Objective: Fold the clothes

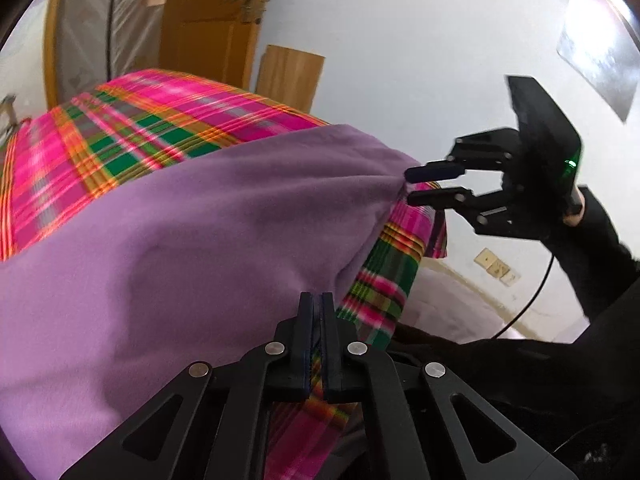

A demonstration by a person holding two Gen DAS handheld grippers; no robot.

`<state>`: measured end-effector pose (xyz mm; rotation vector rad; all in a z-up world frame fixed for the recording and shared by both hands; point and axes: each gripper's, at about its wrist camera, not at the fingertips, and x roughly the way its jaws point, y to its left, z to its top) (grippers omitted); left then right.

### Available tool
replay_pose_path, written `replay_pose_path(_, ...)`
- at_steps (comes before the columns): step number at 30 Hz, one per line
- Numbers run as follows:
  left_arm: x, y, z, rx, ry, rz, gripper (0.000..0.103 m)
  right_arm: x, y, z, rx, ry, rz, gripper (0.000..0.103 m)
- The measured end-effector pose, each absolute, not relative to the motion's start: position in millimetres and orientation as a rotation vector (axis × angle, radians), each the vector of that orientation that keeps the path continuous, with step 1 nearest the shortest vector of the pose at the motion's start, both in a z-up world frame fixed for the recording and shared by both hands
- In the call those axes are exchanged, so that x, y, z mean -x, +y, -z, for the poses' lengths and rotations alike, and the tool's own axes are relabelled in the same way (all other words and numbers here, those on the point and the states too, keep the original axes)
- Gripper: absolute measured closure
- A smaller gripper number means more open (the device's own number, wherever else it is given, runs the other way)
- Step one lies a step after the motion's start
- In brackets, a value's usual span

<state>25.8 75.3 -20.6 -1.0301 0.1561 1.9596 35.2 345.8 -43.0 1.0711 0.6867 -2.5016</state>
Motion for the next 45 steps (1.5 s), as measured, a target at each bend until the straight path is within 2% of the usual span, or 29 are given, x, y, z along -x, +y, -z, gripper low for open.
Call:
replay_pose_path(3, -23, 62, 22, 1.057, 0.118, -1.989, 0.097, -35, 327, 40, -1.004, 0.691, 2.466, 0.078)
replay_pose_path(5, -24, 54, 22, 1.067, 0.103, -2.008, 0.090, -31, 310, 45, -0.978, 0.716, 2.414, 0.078)
replay_pose_path(7, -26, 46, 21, 1.070, 0.093, -2.025, 0.069, -26, 295, 51, -0.960, 0.744, 2.369, 0.078)
replay_pose_path(10, -32, 37, 19, 1.063, 0.094, -2.035, 0.060, -22, 275, 56, -0.930, 0.764, 2.315, 0.078)
replay_pose_path(15, -40, 32, 23, 1.067, 0.135, -2.054, 0.060, -11, 261, 63, -0.922, 0.768, 2.258, 0.078)
replay_pose_path(16, -42, 31, 23, 1.059, 0.145, -2.062, 0.061, -10, 260, 64, -0.929, 0.770, 2.250, 0.080)
replay_pose_path(17, -43, 31, 23, 1.052, 0.159, -2.073, 0.065, -10, 259, 65, -0.931, 0.764, 2.245, 0.088)
replay_pose_path(19, -44, 30, 23, 1.045, 0.183, -2.093, 0.098, -10, 258, 64, -0.929, 0.750, 2.241, 0.095)
replay_pose_path(22, -44, 23, 22, 1.043, 0.170, -2.104, 0.099, -12, 261, 60, -0.917, 0.713, 2.237, 0.098)
replay_pose_path(33, -50, 1, 19, 1.045, 0.120, -2.127, 0.099, -21, 257, 61, -0.932, 0.665, 2.209, 0.097)
replay_pose_path(35, -49, -5, 18, 1.048, 0.093, -2.142, 0.099, -23, 255, 56, -0.914, 0.677, 2.221, 0.087)
replay_pose_path(38, -47, -18, 16, 1.062, 0.044, -2.164, 0.098, -23, 247, 56, -0.894, 0.687, 2.214, 0.083)
replay_pose_path(41, -47, -35, 16, 1.080, 0.013, -2.201, 0.091, -22, 237, 56, -0.869, 0.677, 2.202, 0.083)
replay_pose_path(43, -48, -49, 17, 1.098, -0.002, -2.242, 0.080, -20, 229, 56, -0.845, 0.657, 2.192, 0.083)
replay_pose_path(45, -50, -65, 18, 1.116, -0.020, -2.289, 0.073, -18, 220, 55, -0.819, 0.641, 2.176, 0.083)
